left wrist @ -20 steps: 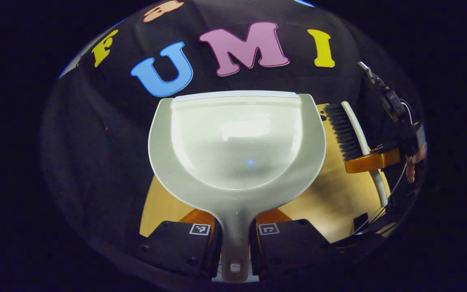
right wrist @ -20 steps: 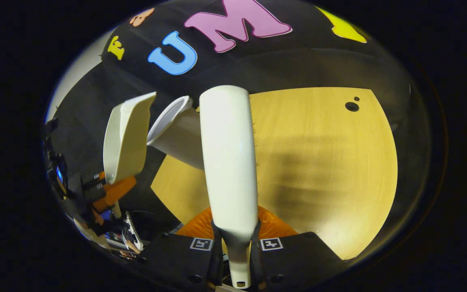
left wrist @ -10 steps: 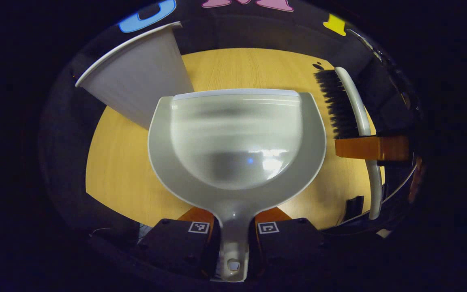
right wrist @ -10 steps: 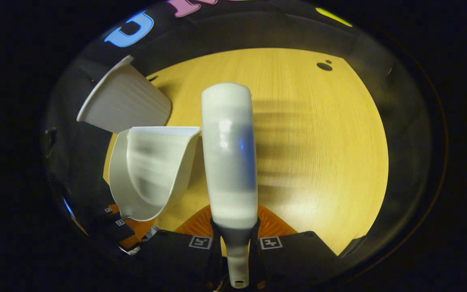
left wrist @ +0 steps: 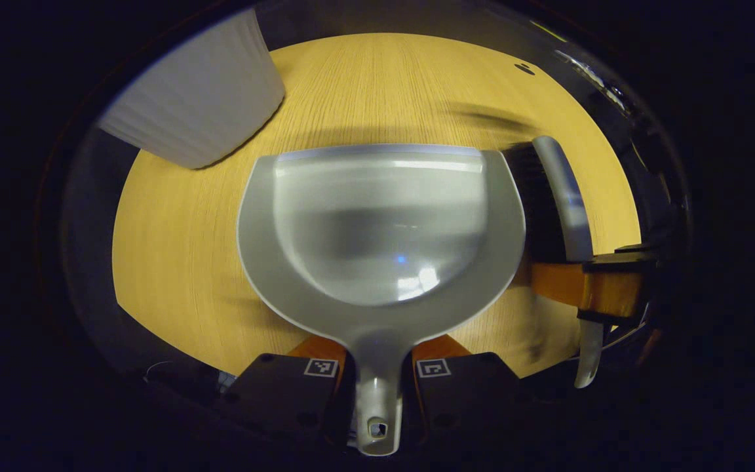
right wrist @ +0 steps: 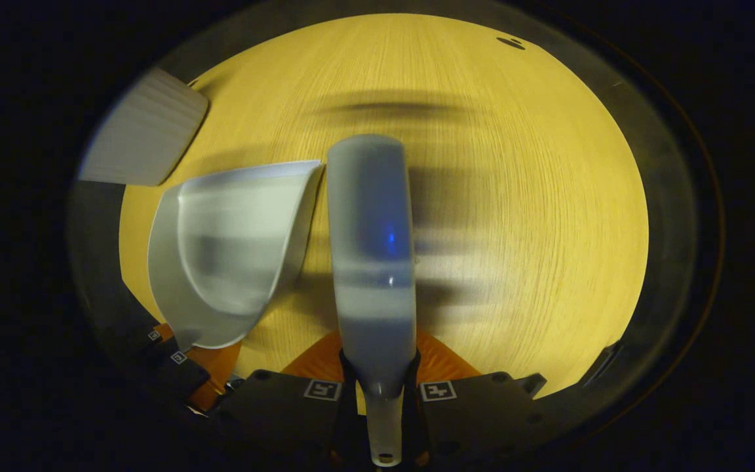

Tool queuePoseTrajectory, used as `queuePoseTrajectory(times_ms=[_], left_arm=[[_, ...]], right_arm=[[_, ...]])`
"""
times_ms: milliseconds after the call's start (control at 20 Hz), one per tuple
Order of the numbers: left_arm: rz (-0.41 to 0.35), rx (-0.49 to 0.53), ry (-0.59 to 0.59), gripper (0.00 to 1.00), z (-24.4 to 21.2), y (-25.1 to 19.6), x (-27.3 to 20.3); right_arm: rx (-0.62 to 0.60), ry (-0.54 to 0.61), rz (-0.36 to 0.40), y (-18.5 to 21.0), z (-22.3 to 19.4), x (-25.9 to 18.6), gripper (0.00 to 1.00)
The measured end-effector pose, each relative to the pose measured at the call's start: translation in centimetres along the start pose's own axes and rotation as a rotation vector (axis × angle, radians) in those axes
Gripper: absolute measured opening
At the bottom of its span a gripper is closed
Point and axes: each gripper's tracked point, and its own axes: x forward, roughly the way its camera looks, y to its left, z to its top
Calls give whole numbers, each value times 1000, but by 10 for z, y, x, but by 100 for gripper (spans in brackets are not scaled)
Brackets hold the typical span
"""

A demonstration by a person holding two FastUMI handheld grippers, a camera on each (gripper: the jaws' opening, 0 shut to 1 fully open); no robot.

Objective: Pick up the small broom and dustpan from the desktop, sweep the trash into the dustpan with the broom, and then empty the trash into the garbage bin.

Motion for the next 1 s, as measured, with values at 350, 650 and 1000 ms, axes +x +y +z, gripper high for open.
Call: queuePoseTrajectory(times_ms=[350,650,1000], left_arm=[[-1,-20,16,29,-2,5,5],[-36,-31,89,51,-19,0,4],[-26,-7,-16,88,-9,-1,-18]], right_arm=[[24,9,-9,4,-1,-1,33],[3,17,-26,3,2,-4,61],[-26,-36,-11,7,5,-23,99]])
